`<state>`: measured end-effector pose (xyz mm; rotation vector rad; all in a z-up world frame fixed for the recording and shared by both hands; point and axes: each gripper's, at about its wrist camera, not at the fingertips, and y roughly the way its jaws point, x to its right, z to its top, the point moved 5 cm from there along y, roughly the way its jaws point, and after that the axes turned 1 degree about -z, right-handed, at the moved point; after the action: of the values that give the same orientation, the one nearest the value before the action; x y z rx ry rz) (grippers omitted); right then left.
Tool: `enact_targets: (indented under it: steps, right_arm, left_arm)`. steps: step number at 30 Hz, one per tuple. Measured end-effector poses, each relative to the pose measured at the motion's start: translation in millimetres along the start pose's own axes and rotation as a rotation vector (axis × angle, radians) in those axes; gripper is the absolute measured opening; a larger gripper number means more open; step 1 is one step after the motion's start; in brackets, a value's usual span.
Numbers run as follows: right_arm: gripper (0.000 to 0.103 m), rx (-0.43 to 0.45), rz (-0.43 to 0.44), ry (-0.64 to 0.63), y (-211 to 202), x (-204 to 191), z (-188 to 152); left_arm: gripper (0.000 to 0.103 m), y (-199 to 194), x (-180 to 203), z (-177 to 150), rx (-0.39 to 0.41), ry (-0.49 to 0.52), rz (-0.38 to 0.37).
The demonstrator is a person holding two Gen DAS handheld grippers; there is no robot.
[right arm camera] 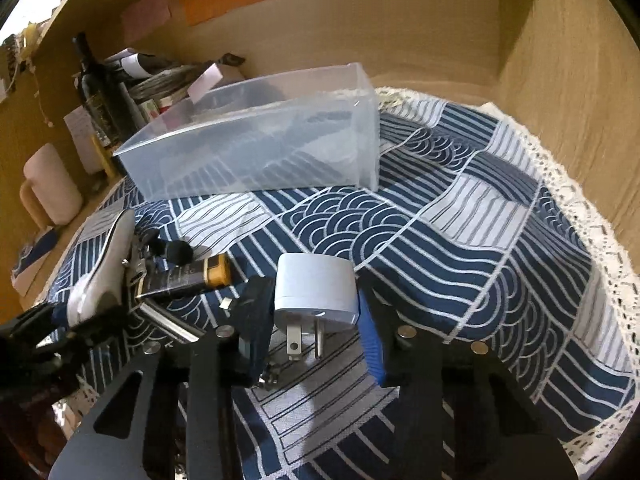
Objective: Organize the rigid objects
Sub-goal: 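Grasp the white handheld device with the left tool while the right tool grasps the white plug adapter, then carry both items into the clear plastic box and open both tools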
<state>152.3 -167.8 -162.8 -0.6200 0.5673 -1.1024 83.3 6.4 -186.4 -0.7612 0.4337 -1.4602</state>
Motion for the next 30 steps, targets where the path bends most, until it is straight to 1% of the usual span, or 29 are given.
enact_targets:
  steps: [1, 3, 9, 14, 20, 27, 30]
  right_arm:
    - [0.036, 0.006, 0.000, 0.001, -1.1, 0.1, 0.4]
    - [0.036, 0.015, 0.001, 0.006, -3.1, 1.1, 2.3]
    - [0.036, 0.066, -0.008, -0.022, -16.0, -2.4, 11.1]
    - [0.036, 0.121, -0.012, -0.044, -30.8, -5.2, 22.3]
    - [0.036, 0.174, 0.000, -0.060, -43.3, -8.7, 36.3]
    - [0.036, 0.214, 0.012, -0.096, -48.4, -16.9, 54.6]
    - [0.036, 0.231, 0.009, -0.113, -50.7, -20.2, 63.8]
  left_arm:
    - [0.040, -3.1, -5.4, 0.0, 0.006, -0.005, 0.007]
    - [0.038, -7.4, -11.7, 1.0, 0.013, -0.003, 0.016]
    - [0.037, -20.4, -24.8, 10.8, 0.041, 0.025, 0.037]
    - [0.037, -38.8, -27.3, 25.4, 0.100, 0.072, 0.070]
    - [0.036, -58.9, -31.2, 52.0, 0.150, 0.089, 0.060]
    - [0.036, -71.0, -29.2, 82.8, 0.174, 0.115, 0.017]
    - [0.036, -78.9, -23.6, 95.4, 0.189, 0.141, 0.012]
